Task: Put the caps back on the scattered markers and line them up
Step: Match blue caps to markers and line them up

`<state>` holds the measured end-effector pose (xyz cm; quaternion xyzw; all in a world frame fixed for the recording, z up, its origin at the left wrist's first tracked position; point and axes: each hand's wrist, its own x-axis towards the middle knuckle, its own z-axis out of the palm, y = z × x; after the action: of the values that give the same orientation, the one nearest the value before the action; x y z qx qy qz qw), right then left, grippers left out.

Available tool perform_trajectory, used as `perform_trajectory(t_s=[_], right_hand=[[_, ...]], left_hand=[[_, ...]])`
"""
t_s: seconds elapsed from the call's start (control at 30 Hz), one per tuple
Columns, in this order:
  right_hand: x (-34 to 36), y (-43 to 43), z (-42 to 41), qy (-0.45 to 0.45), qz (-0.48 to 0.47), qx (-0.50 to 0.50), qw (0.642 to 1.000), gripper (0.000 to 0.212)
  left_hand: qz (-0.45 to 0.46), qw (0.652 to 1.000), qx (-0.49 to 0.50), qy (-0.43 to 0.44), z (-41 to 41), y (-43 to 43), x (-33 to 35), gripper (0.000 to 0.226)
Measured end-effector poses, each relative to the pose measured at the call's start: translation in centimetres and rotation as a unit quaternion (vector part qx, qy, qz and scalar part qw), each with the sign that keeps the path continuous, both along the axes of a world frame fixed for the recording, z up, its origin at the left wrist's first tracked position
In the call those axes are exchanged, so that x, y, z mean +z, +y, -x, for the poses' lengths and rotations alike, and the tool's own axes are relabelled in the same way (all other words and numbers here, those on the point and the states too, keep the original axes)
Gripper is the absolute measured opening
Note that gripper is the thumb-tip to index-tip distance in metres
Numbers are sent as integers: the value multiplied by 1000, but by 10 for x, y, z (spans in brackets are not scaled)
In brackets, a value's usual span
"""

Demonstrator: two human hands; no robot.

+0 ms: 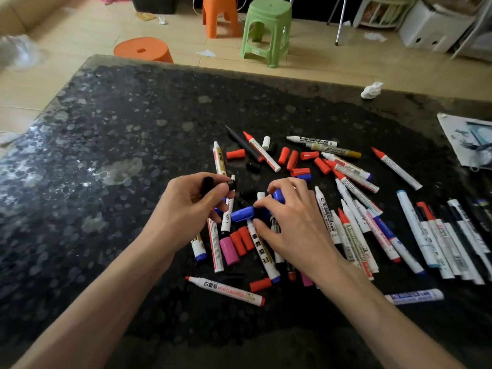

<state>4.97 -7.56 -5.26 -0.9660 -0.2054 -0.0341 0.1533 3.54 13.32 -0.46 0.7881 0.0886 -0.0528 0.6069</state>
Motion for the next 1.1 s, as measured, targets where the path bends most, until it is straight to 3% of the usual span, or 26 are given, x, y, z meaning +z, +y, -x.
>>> perform_trajectory(t_s=[0.23,0.4,0.57,0.67,1.1], right_hand=[[-5,7,-4,-5,16,-7,1000,25],[3,-2,-3,-25,-79,-43,996,20],[23,-18,4,103,-296,-59,948,25],[29,-24,5,123,-351,-41,927,27],[33,-31,8,112,-334,3,936,29]], left_hand=[[17,999,15,33,-2,5,-6,18],[14,999,-10,47,-2,5,-9,15],[0,995,-91,39,0,0,-10,7],[-6,991,-130,32,1,-7,-9,9],[-22,985,-172,-14,-1,-20,-4,12]])
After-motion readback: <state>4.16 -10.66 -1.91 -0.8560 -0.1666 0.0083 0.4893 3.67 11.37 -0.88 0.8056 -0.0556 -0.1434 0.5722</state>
